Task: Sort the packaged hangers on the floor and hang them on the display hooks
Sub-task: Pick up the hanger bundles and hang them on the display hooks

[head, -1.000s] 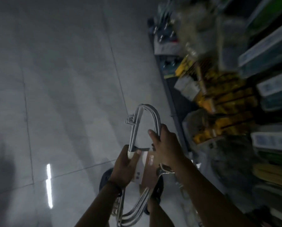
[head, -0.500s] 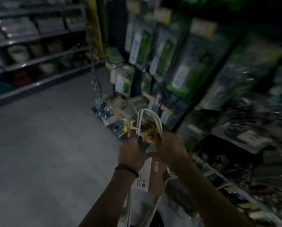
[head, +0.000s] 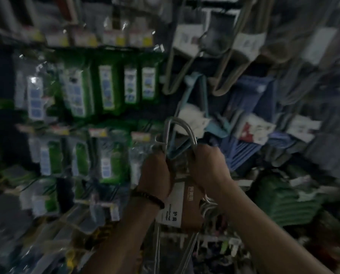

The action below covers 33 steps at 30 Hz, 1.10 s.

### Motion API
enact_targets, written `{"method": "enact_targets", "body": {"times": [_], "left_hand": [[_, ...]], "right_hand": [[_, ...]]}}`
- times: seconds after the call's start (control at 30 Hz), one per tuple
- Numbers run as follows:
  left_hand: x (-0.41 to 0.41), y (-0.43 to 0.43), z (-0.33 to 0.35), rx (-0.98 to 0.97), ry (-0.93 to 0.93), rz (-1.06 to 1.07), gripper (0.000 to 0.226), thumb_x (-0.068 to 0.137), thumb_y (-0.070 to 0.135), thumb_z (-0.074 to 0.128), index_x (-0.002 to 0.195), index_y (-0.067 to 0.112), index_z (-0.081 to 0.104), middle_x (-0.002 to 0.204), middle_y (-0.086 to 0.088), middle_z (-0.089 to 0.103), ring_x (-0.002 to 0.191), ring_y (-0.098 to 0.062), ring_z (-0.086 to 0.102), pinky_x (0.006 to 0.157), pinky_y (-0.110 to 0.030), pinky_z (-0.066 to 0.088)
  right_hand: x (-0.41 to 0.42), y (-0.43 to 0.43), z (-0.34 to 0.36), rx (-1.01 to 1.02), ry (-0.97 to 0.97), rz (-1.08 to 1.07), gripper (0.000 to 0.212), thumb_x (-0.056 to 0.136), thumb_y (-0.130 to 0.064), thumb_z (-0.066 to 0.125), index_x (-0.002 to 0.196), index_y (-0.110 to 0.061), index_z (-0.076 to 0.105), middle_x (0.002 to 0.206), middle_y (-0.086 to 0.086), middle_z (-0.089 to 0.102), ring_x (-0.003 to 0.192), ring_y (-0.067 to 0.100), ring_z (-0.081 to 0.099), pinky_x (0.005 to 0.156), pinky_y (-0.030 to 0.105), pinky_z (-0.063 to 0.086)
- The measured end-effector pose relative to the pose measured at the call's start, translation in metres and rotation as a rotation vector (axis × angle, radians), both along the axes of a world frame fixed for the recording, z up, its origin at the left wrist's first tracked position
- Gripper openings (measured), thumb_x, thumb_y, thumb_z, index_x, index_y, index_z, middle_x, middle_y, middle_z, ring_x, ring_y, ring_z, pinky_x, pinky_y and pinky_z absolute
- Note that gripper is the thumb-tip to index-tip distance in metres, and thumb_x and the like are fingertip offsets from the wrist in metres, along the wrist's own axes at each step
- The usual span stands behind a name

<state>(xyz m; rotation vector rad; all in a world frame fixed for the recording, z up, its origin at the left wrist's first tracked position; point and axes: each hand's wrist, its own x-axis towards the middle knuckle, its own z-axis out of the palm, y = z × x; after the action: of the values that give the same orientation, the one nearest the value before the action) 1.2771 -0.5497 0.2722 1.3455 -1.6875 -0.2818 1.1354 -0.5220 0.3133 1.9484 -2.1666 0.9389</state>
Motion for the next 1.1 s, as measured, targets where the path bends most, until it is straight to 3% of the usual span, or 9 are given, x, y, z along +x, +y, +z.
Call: {"method": "enact_targets", "body": {"times": [0.17,0.3,0.37,0.47,0.63,0.8,0.93,1.03,1.1], "left_hand": [[-0.072,-0.017,0.081,-0.177,-0.165,-0.140,0.030,0.106,0.036,0.047,0.107,0.010,0.062,0.093,-0.010,0.068,0.082,-0.027,0.066,0.062,-0.031,0.048],[-0.111,-0.027,0.138,-0.279,-0.288,-0.182,0.055,0.102,0.062,0.038,0.069,0.019,0.050,0.065,-0.004,0.056,0.056,-0.021,0.055,0.049,-0.029,0.036],[-0.122,-0.032,0.168,-0.276,-0.272,-0.193,0.066,0.101,0.068,0.032,0.077,0.014,0.062,0.071,-0.007,0.064,0.069,-0.029,0.064,0.059,-0.032,0.047],[-0.127,-0.046,0.209,-0.279,-0.269,-0.194,0.066,0.106,0.058,0.024,0.091,0.015,0.073,0.081,-0.007,0.072,0.080,-0.029,0.068,0.076,-0.042,0.056],[-0.148,-0.071,0.284,-0.400,-0.339,-0.067,0.047,0.105,0.044,0.033,0.081,0.019,0.063,0.078,-0.001,0.065,0.067,-0.015,0.059,0.061,-0.033,0.045],[-0.199,-0.088,0.335,-0.679,-0.325,-0.062,0.016,0.103,0.032,0.044,0.096,0.026,0.056,0.082,0.005,0.061,0.072,-0.012,0.057,0.056,-0.029,0.038],[-0.258,-0.100,0.358,-0.800,-0.357,-0.159,0.020,0.102,0.022,0.045,0.114,0.027,0.060,0.102,0.006,0.063,0.091,-0.015,0.059,0.075,-0.032,0.047],[-0.303,-0.107,0.372,-0.726,-0.404,-0.224,0.028,0.097,0.017,0.045,0.117,0.030,0.059,0.114,0.000,0.065,0.104,-0.022,0.061,0.086,-0.042,0.055],[-0.331,-0.108,0.384,-0.661,-0.475,-0.234,0.043,0.089,0.015,0.047,0.128,0.031,0.056,0.127,-0.001,0.062,0.117,-0.025,0.058,0.097,-0.050,0.052]], "right_hand": [[-0.075,0.007,0.077,-0.142,-0.009,-0.130,0.027,0.102,-0.030,0.054,0.083,-0.013,0.062,0.078,0.011,0.062,0.071,0.033,0.060,0.058,0.032,0.042],[-0.128,-0.004,0.124,-0.170,0.051,-0.177,0.032,0.103,-0.031,0.052,0.078,-0.013,0.057,0.070,0.006,0.059,0.068,0.029,0.063,0.048,0.030,0.042],[-0.150,-0.011,0.145,-0.208,0.019,-0.173,0.035,0.104,-0.031,0.052,0.071,-0.020,0.048,0.067,0.003,0.052,0.061,0.025,0.057,0.047,0.028,0.037],[-0.174,-0.018,0.174,-0.244,-0.025,-0.151,0.041,0.103,-0.035,0.054,0.066,-0.021,0.048,0.067,0.003,0.056,0.060,0.022,0.056,0.054,0.029,0.042],[-0.222,-0.049,0.231,-0.294,0.004,-0.082,0.016,0.098,-0.025,0.061,0.085,-0.016,0.057,0.077,0.006,0.065,0.062,0.018,0.060,0.048,0.026,0.041],[-0.272,-0.061,0.271,-0.348,0.075,-0.085,0.035,0.104,-0.029,0.057,0.072,-0.014,0.052,0.067,0.000,0.055,0.058,0.015,0.057,0.040,0.018,0.033],[-0.326,-0.056,0.283,-0.388,0.026,-0.123,0.033,0.101,-0.030,0.060,0.072,-0.013,0.054,0.076,0.007,0.062,0.061,0.017,0.061,0.041,0.022,0.045],[-0.374,-0.054,0.293,-0.428,0.004,-0.160,0.028,0.096,-0.028,0.059,0.072,-0.013,0.058,0.077,0.010,0.068,0.066,0.026,0.071,0.056,0.036,0.062],[-0.404,-0.052,0.303,-0.438,0.017,-0.167,0.025,0.097,-0.024,0.059,0.075,-0.012,0.060,0.074,0.008,0.069,0.064,0.023,0.073,0.051,0.032,0.060]]}}
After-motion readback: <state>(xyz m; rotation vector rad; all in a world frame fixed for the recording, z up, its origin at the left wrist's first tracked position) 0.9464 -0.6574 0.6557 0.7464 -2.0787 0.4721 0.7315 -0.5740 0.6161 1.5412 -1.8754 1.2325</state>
